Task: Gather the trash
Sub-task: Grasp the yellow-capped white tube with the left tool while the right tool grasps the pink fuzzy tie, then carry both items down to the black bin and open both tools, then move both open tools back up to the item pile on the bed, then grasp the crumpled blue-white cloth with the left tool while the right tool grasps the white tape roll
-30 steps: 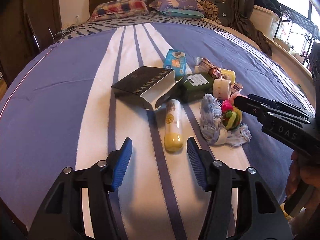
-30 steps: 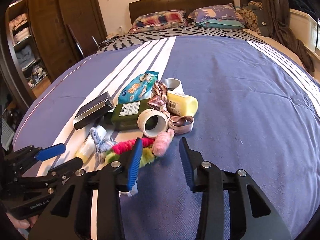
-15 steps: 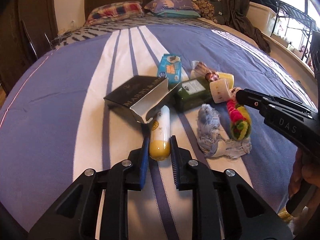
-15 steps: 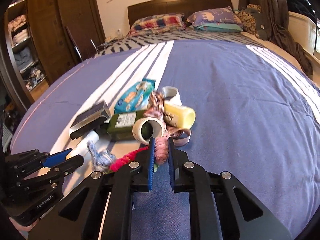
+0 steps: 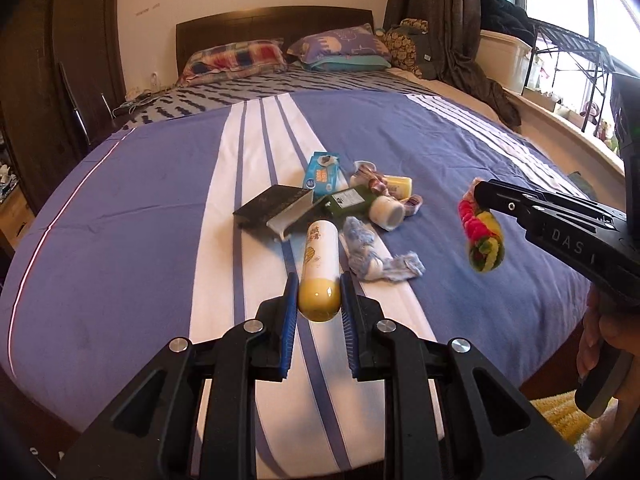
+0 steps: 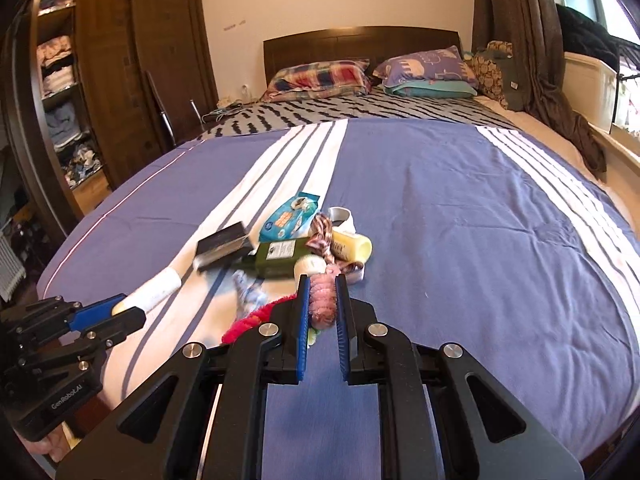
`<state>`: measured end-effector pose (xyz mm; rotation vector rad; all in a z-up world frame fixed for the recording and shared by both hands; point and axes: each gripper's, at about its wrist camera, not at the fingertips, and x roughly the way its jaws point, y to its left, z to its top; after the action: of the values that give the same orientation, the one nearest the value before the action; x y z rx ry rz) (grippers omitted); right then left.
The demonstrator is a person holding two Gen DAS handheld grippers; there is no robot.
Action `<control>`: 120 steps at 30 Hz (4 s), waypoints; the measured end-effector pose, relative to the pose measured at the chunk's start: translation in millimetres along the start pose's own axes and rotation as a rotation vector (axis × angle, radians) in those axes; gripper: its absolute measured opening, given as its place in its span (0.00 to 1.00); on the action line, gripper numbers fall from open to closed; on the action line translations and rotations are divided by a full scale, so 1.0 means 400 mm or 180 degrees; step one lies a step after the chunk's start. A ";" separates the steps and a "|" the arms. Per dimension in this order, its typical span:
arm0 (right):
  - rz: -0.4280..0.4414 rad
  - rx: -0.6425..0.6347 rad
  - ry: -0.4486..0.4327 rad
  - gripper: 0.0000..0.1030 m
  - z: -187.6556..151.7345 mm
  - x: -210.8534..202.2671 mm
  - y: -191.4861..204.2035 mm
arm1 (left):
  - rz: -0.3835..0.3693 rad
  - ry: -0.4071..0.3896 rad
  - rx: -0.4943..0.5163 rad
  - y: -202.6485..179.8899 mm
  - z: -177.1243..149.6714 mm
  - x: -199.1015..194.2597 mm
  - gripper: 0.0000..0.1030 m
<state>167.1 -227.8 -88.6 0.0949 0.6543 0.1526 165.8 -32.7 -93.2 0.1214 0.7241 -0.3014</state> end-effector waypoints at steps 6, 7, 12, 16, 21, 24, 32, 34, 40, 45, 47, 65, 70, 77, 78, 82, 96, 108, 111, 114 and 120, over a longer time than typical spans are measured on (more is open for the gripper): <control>0.0025 -0.0034 0.0002 0.13 -0.064 -0.088 0.020 | -0.0027 -0.0030 -0.0022 -0.032 -0.073 -0.093 0.19; 0.0036 -0.0034 0.0009 0.13 -0.077 -0.101 0.021 | -0.0042 -0.0031 -0.0031 -0.037 -0.089 -0.109 0.19; 0.0041 -0.0064 0.0062 0.13 -0.152 -0.158 0.029 | -0.0103 -0.0027 -0.0072 -0.060 -0.155 -0.163 0.19; 0.0001 -0.0087 0.0135 0.13 -0.220 -0.193 0.026 | -0.0168 0.0000 -0.0064 -0.085 -0.213 -0.194 0.19; -0.0018 -0.0024 0.0259 0.13 -0.307 -0.213 0.014 | -0.0266 0.0104 -0.0068 -0.108 -0.290 -0.197 0.19; -0.0009 0.0022 0.0363 0.13 -0.362 -0.209 0.013 | -0.0345 0.0208 -0.0067 -0.124 -0.335 -0.185 0.19; -0.0030 0.0075 0.0641 0.13 -0.490 -0.160 0.013 | -0.0470 0.0564 -0.0051 -0.148 -0.461 -0.106 0.19; -0.0030 0.0102 0.0723 0.13 -0.514 -0.139 0.011 | -0.0478 0.0669 -0.0042 -0.154 -0.489 -0.081 0.19; -0.0050 0.0153 0.0992 0.13 -0.590 -0.073 0.005 | -0.0551 0.1039 -0.0102 -0.156 -0.573 0.014 0.19; -0.0050 0.0198 0.1215 0.13 -0.655 -0.014 0.008 | -0.0552 0.1225 -0.0073 -0.161 -0.612 0.086 0.19; -0.0046 0.0215 0.1290 0.13 -0.673 0.008 0.009 | -0.0574 0.1310 -0.0100 -0.157 -0.629 0.119 0.19; 0.0123 0.0579 0.1918 0.15 -0.772 0.139 -0.007 | -0.0661 0.1744 -0.0078 -0.169 -0.704 0.241 0.25; 0.0094 0.0625 0.1906 0.31 -0.763 0.138 -0.018 | -0.0608 0.1706 -0.0093 -0.169 -0.692 0.226 0.38; -0.0085 0.0518 0.1662 0.70 -0.710 0.079 -0.028 | -0.0460 0.1483 -0.0122 -0.138 -0.646 0.162 0.73; -0.0124 0.0463 0.1590 0.73 -0.694 0.062 -0.025 | -0.0435 0.1430 -0.0116 -0.133 -0.634 0.150 0.75; -0.0197 0.0368 0.1300 0.82 -0.623 -0.007 -0.026 | -0.0299 0.1227 -0.0061 -0.119 -0.579 0.097 0.85; -0.0217 0.0249 0.0472 0.85 -0.336 -0.120 -0.057 | -0.0196 0.0512 0.0053 -0.097 -0.325 -0.051 0.88; -0.0374 0.0133 0.0322 0.85 -0.145 0.025 -0.114 | -0.0143 0.0280 -0.0030 -0.042 -0.100 0.093 0.78; -0.0397 0.0147 0.0301 0.85 -0.115 0.061 -0.128 | -0.0190 0.0265 -0.0054 -0.040 -0.040 0.149 0.73; -0.0410 0.0142 0.0293 0.85 -0.093 0.091 -0.138 | -0.0229 0.0250 -0.0083 -0.037 -0.002 0.192 0.67; -0.0338 0.0159 0.0319 0.85 -0.069 0.150 -0.129 | -0.0305 0.0357 -0.0142 -0.041 0.040 0.278 0.48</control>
<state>203.0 -267.4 -153.2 0.1008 0.7615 0.0389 249.6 -77.0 -155.6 0.0616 0.8489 -0.3720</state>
